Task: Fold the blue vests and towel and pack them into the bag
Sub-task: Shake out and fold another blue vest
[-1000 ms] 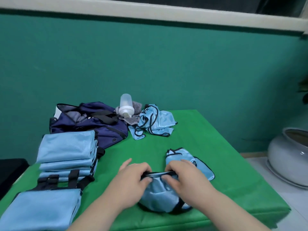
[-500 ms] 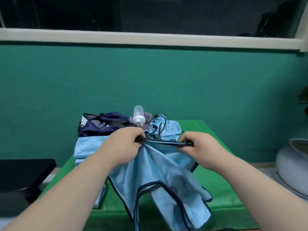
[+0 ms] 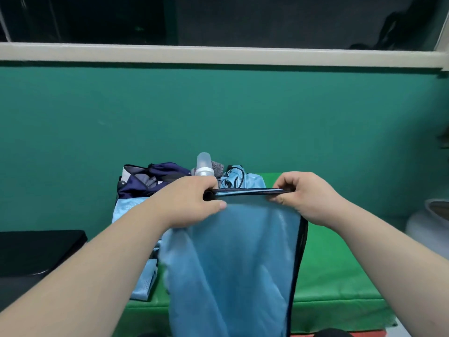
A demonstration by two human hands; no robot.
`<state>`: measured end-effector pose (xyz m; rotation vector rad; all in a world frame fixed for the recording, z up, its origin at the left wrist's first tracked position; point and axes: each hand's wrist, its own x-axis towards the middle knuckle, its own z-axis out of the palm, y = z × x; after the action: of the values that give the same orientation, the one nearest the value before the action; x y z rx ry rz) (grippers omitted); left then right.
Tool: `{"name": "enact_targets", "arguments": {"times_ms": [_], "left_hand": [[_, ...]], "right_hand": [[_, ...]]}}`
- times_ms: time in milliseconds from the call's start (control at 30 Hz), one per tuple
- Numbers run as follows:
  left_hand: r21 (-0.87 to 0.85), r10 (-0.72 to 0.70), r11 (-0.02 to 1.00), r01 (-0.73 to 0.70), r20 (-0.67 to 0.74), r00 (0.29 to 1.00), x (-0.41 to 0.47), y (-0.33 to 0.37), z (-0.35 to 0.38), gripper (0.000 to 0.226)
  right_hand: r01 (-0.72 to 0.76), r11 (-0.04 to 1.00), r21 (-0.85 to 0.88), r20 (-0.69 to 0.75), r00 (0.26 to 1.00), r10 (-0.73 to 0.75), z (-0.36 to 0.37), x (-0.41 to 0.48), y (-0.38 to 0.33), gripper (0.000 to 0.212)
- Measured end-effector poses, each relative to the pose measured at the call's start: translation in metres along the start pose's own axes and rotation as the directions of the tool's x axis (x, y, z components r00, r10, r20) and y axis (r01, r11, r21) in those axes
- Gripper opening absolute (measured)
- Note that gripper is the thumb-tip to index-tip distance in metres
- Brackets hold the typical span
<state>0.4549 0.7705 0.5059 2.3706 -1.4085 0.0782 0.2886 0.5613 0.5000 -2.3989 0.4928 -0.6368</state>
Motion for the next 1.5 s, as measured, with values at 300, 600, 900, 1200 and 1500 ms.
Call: {"name": "enact_targets", "arguments": {"times_ms": [300, 600, 900, 1200, 1500], "left_hand": [[-0.097, -0.128, 0.988, 0.118, -0.104, 0.986, -0.002, -0.004, -0.001, 0.016], [-0.211, -0.099, 0.973, 0.089, -0.036, 0.994, -0.03, 0.011, 0.011, 0.019], [-0.326, -0.029, 0.945, -0.032, -0.182, 0.983, -0.069, 0.046, 0.015, 0.005], [-0.443, -0.171, 0.894, 0.07, -0.192, 0.966, -0.111, 0.046, 0.016, 0.014], [-0.36, -0.122, 0.931, 0.057, -0.16, 0.979, -0.132, 0.066, 0.041, 0.026]], "right_hand": [[-0.022, 0.962, 0.273, 0.002, 1.0, 0.022, -0.01, 0.002, 0.0, 0.016], [0.065, 0.989, 0.134, -0.001, 0.998, -0.065, 0.003, -0.011, -0.051, 0.014], [0.159, 0.987, -0.022, 0.134, 0.979, -0.155, 0.017, -0.041, -0.084, 0.021], [-0.015, 0.993, 0.121, 0.337, 0.941, -0.027, 0.031, -0.081, -0.065, 0.016], [-0.056, 0.992, 0.116, 0.332, 0.943, 0.014, 0.035, -0.104, -0.071, 0.018]]}}
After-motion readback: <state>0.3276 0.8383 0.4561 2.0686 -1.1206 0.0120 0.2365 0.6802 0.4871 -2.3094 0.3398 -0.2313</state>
